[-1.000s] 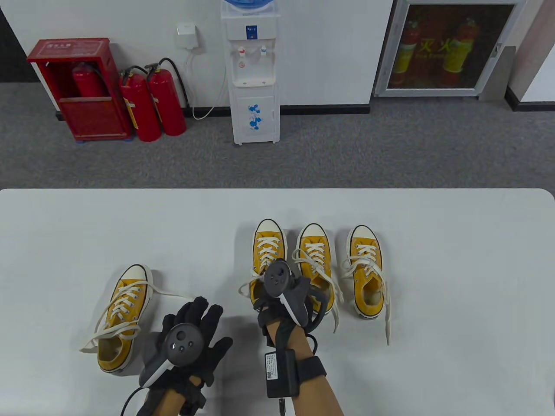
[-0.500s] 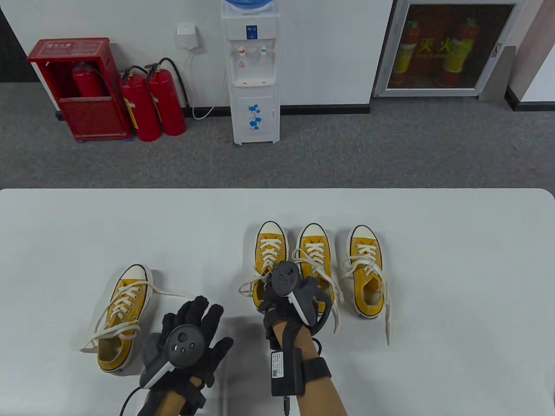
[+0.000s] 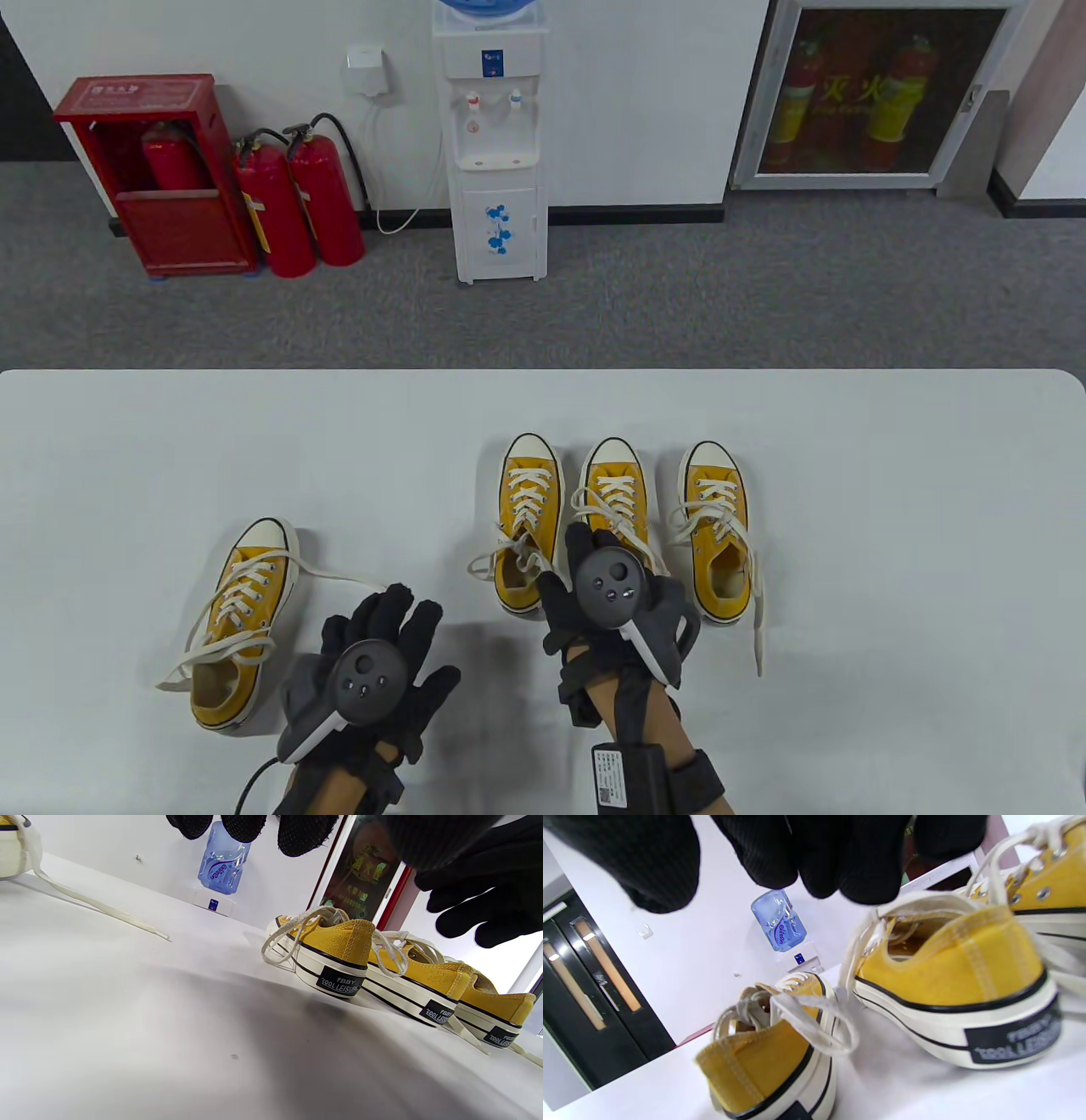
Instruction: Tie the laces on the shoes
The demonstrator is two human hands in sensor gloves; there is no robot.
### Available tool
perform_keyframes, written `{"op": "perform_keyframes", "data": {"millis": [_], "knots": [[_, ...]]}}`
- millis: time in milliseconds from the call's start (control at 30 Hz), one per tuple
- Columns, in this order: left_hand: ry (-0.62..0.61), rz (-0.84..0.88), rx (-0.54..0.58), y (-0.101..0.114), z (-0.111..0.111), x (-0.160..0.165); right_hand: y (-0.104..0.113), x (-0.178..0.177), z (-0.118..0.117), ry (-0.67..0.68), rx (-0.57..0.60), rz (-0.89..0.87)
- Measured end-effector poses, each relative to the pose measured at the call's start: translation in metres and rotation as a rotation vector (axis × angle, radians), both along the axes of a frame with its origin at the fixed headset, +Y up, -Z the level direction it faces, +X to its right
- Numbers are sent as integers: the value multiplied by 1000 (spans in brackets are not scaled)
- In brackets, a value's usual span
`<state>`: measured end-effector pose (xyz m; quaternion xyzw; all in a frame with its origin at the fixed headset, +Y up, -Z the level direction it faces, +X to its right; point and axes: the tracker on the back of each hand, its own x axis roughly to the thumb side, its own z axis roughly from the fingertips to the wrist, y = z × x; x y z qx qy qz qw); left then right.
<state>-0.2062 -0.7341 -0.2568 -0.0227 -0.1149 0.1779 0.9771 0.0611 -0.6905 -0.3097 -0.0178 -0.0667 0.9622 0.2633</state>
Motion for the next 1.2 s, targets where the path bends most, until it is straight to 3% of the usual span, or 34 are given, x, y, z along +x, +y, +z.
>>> {"op": "perform_keyframes", "data": {"millis": [233,633,800,1200], "knots": [[-11,-6,3,0,1,3,-1,19,20,43,52,-19],[-35,-19,15,0,5,10,-34,48,44,150,94,-128],[-52,-22,13,-2,6,14,-41,53,52,174,102,-98],[-74,-23,38,1,10,20,-45,51,50,186,96,-128]]}}
